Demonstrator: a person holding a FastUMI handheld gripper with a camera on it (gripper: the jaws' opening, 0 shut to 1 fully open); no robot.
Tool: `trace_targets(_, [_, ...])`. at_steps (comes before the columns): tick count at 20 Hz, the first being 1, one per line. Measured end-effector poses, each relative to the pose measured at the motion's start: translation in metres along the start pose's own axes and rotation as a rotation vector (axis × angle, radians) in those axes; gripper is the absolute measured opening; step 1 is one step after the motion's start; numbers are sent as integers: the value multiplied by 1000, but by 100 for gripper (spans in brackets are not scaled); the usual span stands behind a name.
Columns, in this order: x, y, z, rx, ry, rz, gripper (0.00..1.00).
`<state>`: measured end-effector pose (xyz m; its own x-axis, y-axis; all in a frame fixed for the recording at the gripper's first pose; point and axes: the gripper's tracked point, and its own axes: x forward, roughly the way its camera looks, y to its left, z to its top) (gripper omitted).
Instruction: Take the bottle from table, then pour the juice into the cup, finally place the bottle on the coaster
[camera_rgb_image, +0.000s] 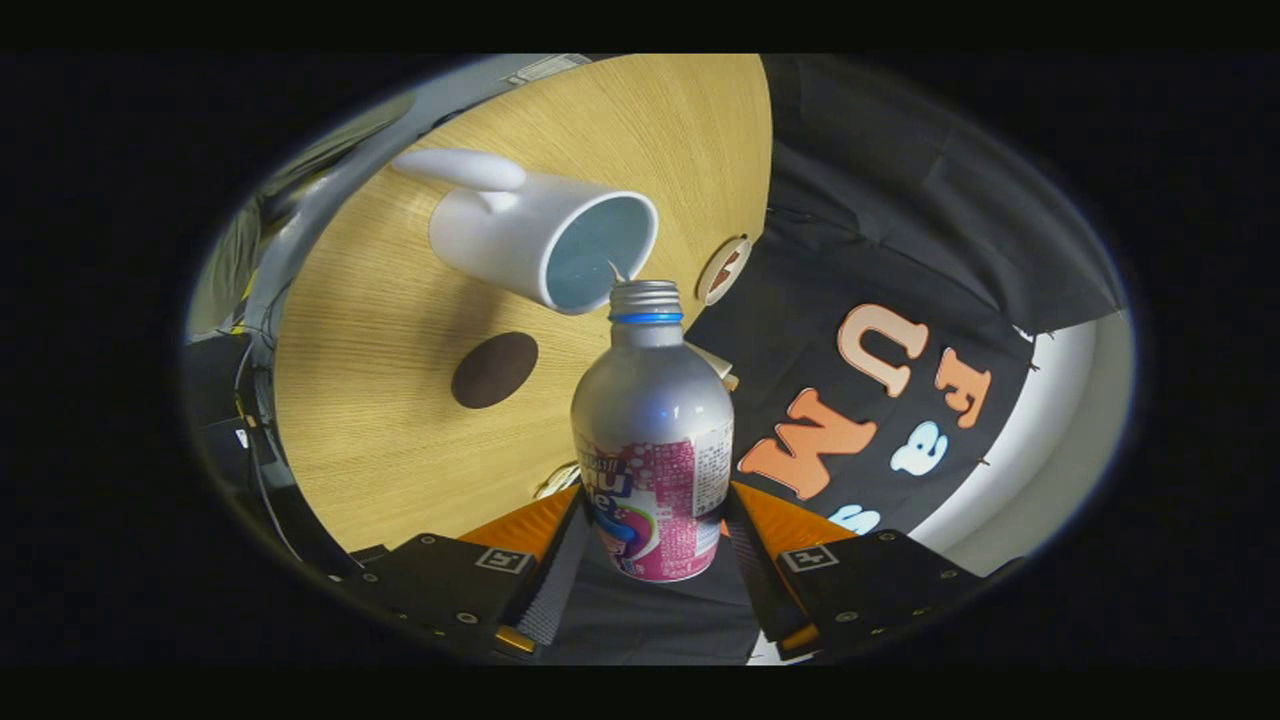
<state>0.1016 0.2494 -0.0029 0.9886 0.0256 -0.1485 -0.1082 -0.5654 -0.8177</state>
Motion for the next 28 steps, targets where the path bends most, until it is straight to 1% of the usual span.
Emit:
trace_targets(12, [3,-5,-5,-79,20,-26,75])
trace_targets(14, [6,-1,-8,-72,19,-15,75])
trace_targets(20, [7,-1,-6,-76,14,-16,75])
trace_targets(25, [8,4,-4,-28,3,-2,75])
trace_targets(28, [13,10,-9,70,2,8,75])
